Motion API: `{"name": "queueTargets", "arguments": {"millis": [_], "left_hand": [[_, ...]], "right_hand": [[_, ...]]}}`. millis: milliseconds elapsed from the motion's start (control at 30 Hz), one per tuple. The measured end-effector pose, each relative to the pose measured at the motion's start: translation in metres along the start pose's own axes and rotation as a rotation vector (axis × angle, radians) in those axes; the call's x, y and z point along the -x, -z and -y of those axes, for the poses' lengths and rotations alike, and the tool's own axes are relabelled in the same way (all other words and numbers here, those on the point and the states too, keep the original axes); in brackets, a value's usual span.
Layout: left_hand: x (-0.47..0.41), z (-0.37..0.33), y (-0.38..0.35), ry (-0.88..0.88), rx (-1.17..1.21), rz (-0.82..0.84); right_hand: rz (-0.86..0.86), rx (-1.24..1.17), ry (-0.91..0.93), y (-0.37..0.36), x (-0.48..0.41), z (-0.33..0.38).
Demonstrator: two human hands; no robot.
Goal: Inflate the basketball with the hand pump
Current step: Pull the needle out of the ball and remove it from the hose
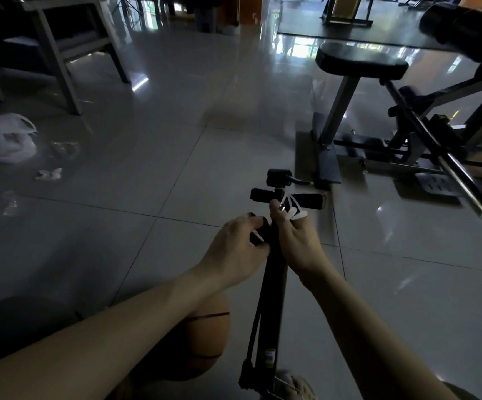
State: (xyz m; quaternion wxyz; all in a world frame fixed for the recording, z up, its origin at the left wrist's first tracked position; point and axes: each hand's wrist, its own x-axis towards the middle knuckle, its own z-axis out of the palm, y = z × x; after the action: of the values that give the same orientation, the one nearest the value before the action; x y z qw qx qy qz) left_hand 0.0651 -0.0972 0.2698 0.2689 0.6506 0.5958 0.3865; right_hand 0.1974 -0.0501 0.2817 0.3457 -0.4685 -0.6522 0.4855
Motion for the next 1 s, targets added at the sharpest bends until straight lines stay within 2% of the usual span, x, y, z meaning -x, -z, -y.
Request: {"name": "queueTargets", "arguments": {"millis": [67,167,200,333,400,567,767,867,933,1000], "left_hand": [[-0.007,-0.001,0.013,0.029,0.063,-0.035],[-0.022,0.004,0.031,0.027,0.068,-0.203],[-0.026,0.005,0.036,0.046,0.072,-0.182],[-0.030,0.005,0.045,0.182,0.294,0.159],[-0.028,0.007,0.047,0.193,0.318,0.193],[-0.028,0.008,0.043,0.173,0.334,0.030],[-0.030,0.017,0.038,0.180,0.301,-0.045],[-0.034,0.022,0.043,0.287,0.301,-0.200],[-0.036,0.028,0.044,0.371,0.306,-0.277],[-0.036,0.031,0.043,0.428,0.381,-0.271]], "right_hand": [[0.032,-0.060,-0.003,0.001,0.001,0.003],[0.158,-0.082,-0.020,0.003,0.003,0.004],[0.204,-0.076,-0.028,0.002,0.004,0.003],[0.335,-0.077,-0.039,-0.001,0.006,0.000],[0.373,-0.077,-0.049,-0.002,0.006,0.001],[0.409,-0.139,-0.103,-0.004,0.006,0.006],[0.377,-0.219,-0.219,-0.005,0.006,-0.004],[0.447,-0.081,-0.276,0.002,0.005,-0.011],[0.415,0.079,-0.231,0.000,0.006,-0.015],[0.347,0.204,-0.180,-0.003,0.006,-0.019]]}}
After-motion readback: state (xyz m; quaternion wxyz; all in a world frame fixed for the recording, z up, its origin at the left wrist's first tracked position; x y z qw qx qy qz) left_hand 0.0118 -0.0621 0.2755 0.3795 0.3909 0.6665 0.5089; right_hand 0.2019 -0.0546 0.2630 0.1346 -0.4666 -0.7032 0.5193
